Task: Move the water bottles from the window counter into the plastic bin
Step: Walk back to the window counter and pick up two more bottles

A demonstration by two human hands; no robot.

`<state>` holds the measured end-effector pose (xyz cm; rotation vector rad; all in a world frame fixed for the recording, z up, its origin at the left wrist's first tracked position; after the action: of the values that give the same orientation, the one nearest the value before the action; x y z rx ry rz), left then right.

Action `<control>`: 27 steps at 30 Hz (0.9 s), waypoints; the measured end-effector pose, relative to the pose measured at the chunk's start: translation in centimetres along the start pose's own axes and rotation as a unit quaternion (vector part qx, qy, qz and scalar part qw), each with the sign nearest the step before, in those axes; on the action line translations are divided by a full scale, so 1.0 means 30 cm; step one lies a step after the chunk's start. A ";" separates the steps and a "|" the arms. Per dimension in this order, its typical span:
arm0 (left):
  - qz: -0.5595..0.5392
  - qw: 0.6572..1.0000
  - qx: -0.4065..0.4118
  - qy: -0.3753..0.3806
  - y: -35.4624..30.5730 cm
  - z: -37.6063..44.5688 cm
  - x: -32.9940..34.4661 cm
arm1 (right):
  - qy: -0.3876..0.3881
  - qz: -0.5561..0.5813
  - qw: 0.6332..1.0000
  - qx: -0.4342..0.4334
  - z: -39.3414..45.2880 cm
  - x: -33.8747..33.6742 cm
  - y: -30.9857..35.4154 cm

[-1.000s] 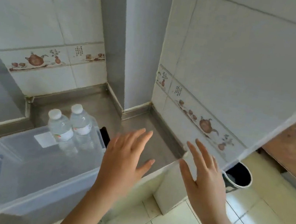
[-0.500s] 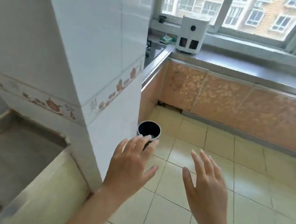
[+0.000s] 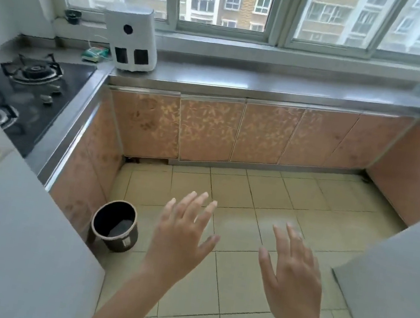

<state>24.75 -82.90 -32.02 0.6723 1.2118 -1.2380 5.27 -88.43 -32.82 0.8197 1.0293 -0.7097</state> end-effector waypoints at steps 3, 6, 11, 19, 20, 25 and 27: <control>-0.008 0.999 0.036 0.001 -0.069 0.228 0.077 | 0.003 -0.021 0.999 0.029 0.171 0.011 -0.117; -0.006 0.997 0.082 0.004 -0.164 0.446 0.150 | -0.009 -0.029 0.998 0.059 0.323 0.007 -0.243; -0.026 0.988 0.154 0.020 -0.392 0.773 0.302 | -0.033 -0.026 0.992 0.119 0.527 0.013 -0.502; -0.035 0.976 0.214 0.025 -0.887 1.319 0.633 | -0.028 -0.036 0.985 0.167 0.930 0.066 -1.074; -0.037 0.976 0.215 0.023 -0.936 1.372 0.657 | -0.024 -0.043 0.985 0.163 0.978 0.065 -1.128; -0.052 0.973 0.224 0.029 -1.266 1.726 0.813 | 0.004 -0.045 0.986 0.163 1.266 0.044 -1.504; -0.054 0.971 0.230 0.029 -1.393 1.882 0.862 | 0.003 -0.049 0.985 0.165 1.389 0.023 -1.641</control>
<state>0.24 -153.63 -31.24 0.9952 1.0238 -1.6224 -16.37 -149.19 -33.68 1.0620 0.9761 -0.9801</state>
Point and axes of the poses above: each hand's wrist, its own z-axis towards the middle knuckle, its own x-axis out of the palm, y = z × x, the point moved 9 cm from there along z, towards the middle knuckle, and after that the axes turned 10 degrees about -x, right-handed, at the moved point
